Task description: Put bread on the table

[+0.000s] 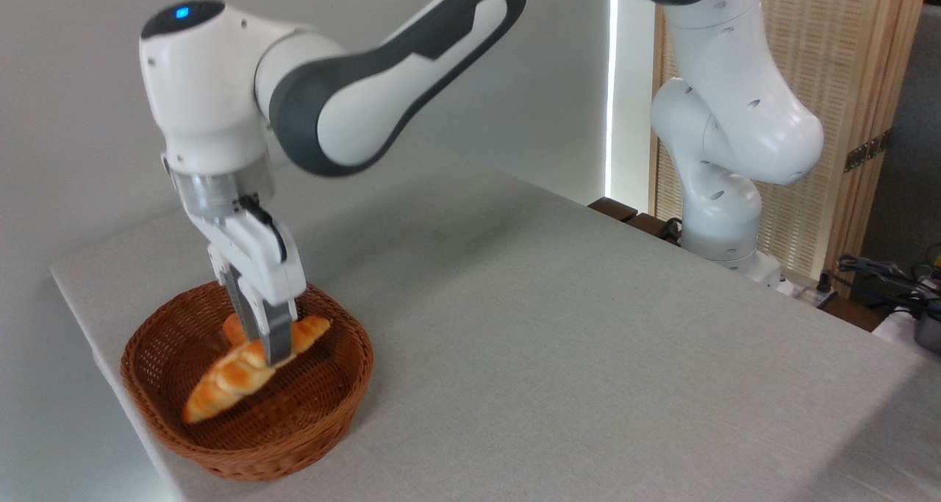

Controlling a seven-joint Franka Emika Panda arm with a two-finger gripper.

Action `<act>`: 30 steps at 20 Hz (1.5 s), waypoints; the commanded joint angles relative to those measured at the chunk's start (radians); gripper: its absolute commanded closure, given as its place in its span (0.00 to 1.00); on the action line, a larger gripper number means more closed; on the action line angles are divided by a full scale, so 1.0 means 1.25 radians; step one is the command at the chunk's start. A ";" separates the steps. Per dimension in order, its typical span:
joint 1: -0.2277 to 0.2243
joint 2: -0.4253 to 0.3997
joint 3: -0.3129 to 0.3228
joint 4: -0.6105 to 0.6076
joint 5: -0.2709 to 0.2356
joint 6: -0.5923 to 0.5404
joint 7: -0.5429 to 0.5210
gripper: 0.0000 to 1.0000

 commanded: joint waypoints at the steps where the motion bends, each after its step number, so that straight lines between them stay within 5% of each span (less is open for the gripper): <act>1: 0.001 -0.056 -0.003 -0.009 -0.002 -0.001 -0.017 0.52; 6: 0.001 -0.125 -0.001 -0.048 -0.005 -0.096 -0.008 0.51; 17: -0.014 -0.341 -0.001 -0.287 -0.029 -0.120 -0.008 0.48; 22: -0.040 -0.368 -0.001 -0.316 -0.029 -0.189 -0.007 0.47; 23: -0.046 -0.368 0.000 -0.317 -0.029 -0.207 -0.007 0.45; 25: -0.057 -0.365 0.000 -0.333 -0.027 -0.216 -0.008 0.00; 30: -0.060 -0.348 0.000 -0.337 -0.027 -0.216 -0.008 0.00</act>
